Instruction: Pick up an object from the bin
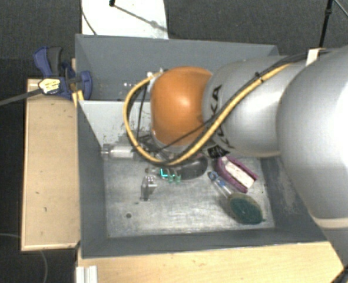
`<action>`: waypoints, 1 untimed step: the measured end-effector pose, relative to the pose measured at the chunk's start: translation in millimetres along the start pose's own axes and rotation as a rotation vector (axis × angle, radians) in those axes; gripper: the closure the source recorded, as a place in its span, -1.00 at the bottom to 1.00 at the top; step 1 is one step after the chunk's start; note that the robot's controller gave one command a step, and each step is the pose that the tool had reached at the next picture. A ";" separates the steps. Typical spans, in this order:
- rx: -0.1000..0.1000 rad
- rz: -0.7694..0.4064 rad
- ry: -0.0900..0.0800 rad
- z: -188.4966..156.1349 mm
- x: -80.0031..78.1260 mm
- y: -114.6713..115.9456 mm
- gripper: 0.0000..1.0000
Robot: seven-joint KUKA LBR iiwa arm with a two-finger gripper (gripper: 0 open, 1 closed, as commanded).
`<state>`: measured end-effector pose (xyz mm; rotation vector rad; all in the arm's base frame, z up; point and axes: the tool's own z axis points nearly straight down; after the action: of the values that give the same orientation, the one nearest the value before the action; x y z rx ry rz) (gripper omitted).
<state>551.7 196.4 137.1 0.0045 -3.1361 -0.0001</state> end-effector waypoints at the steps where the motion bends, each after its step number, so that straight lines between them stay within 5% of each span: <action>1: 0.003 -0.161 -0.013 -28.4 -38.9 -87.0 -1.00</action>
Offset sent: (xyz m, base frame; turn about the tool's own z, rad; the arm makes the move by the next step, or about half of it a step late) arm 0.0366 -0.0823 0.0264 -0.1672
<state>591.0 109.5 165.2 0.2581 -3.1385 0.0037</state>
